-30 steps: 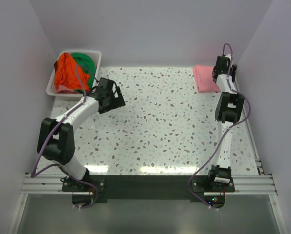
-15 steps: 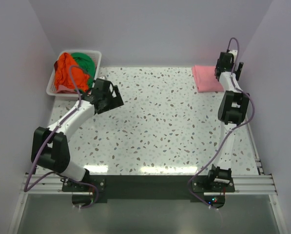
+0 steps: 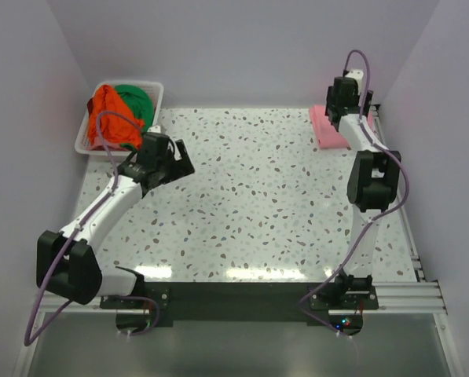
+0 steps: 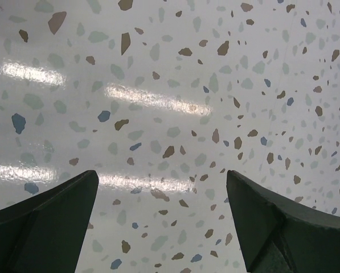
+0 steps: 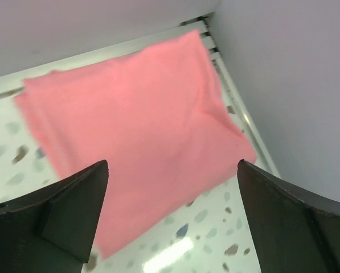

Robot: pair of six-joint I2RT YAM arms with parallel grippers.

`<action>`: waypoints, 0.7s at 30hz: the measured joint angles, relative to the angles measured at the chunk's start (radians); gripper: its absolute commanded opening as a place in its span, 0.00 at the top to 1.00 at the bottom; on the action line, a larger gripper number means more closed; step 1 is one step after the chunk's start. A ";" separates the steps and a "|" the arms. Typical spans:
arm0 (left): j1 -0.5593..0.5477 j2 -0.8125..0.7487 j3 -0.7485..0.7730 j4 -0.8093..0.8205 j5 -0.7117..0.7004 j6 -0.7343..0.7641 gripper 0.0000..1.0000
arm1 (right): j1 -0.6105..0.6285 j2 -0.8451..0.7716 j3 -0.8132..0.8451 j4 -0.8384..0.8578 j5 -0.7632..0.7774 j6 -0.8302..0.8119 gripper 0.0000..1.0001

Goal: Fold and stack the t-shirts
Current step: Reset both grippers

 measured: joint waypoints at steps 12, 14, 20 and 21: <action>0.000 -0.193 -0.148 0.018 0.008 0.002 0.00 | 0.249 -0.580 -0.563 0.035 -0.182 0.246 0.01; 0.000 -0.222 -0.177 0.028 0.010 0.001 0.00 | 0.274 -0.668 -0.650 0.026 -0.210 0.284 0.01; 0.000 -0.259 -0.229 0.041 0.012 -0.003 0.00 | 0.372 -0.901 -0.867 -0.015 -0.318 0.353 0.01; 0.000 -0.264 -0.237 0.042 0.013 -0.003 0.00 | 0.386 -0.960 -0.915 -0.028 -0.344 0.363 0.01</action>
